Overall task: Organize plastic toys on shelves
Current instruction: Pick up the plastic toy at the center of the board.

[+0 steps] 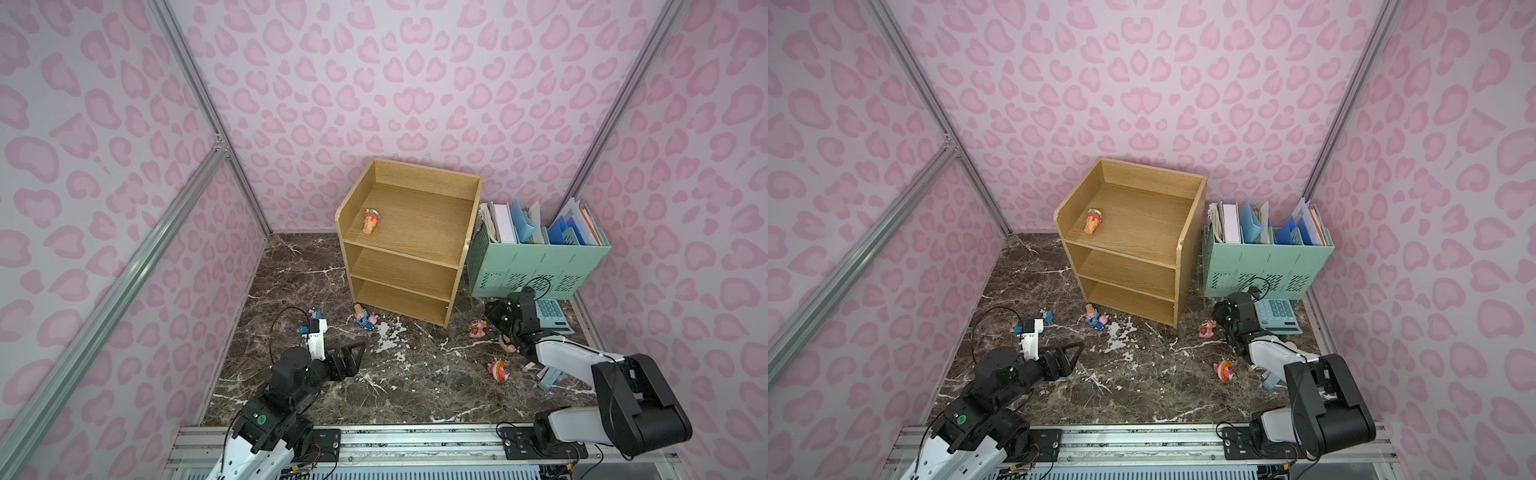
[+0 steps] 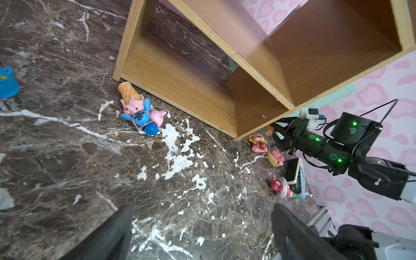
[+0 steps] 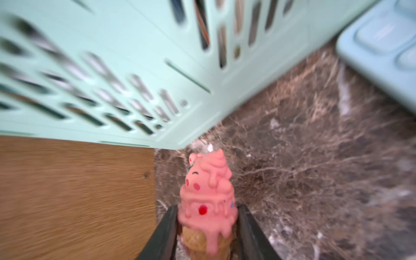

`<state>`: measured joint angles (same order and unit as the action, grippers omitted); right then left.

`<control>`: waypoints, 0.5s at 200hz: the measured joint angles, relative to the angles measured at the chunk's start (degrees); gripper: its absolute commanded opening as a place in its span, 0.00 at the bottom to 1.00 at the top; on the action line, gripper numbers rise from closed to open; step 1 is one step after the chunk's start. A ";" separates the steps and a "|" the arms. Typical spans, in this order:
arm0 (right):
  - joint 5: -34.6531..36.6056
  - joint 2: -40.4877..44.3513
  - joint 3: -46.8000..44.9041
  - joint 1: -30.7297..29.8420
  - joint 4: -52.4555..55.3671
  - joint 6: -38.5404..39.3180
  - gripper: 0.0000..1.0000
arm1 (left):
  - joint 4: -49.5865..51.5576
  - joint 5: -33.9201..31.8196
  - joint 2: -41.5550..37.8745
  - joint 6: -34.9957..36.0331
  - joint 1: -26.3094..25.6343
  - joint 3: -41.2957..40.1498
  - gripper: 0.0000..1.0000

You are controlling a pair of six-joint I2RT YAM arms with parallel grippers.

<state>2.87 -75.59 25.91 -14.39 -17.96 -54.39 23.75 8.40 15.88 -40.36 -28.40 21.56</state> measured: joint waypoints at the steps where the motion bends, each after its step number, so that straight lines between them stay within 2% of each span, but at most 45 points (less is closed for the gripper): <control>1: 0.00 0.31 -0.09 0.04 0.04 0.11 0.34 | 0.00 0.04 -0.04 0.00 0.00 0.02 0.98; 27: 0.09 10.03 -2.36 0.96 1.77 2.58 0.34 | -0.20 2.34 -1.03 -1.92 0.00 0.94 0.98; 53: -2.10 23.34 -6.05 0.96 4.83 4.74 0.34 | -1.79 5.81 -1.81 -5.11 0.00 2.12 0.98; 100: -11.93 46.51 -12.11 -1.49 9.79 4.70 0.34 | -6.43 10.78 -4.50 -11.65 -0.02 -1.66 0.98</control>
<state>-9.06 -29.08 13.80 -15.88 -8.16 -49.69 17.32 19.18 11.38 -52.01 -28.42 19.90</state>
